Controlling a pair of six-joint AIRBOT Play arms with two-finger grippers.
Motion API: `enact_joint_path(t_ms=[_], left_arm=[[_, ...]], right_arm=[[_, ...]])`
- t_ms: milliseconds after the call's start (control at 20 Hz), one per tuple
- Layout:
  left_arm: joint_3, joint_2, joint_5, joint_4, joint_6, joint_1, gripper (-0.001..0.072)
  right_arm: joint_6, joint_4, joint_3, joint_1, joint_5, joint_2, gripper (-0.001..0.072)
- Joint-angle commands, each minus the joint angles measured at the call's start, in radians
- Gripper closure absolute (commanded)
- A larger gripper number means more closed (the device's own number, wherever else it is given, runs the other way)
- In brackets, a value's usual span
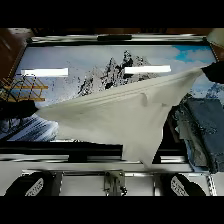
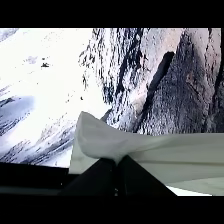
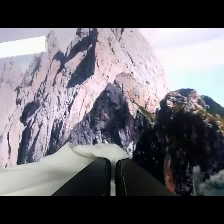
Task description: Fold the shirts.
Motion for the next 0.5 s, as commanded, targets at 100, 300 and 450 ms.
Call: enact_joint_path(t_ms=[100, 300, 450], left_arm=[[-0.051, -0.243, 0.508, -0.043, -0.065, 0.000, 0.0667], [-0.051, -0.371, 0.705, -0.144, -0.066, 0.000, 0.0666], [-0.051, -0.434, 0.599, -0.164, -0.066, 0.000, 0.0409]], right_arm=[[0.027, 0.019, -0.045, 0.214, -0.511, -0.268, 0.0649], [0.126, 0.019, -0.045, 0.316, -0.664, -0.402, 0.0649], [0.138, 0.022, -0.045, 0.340, -0.492, -0.465, 0.0613]])
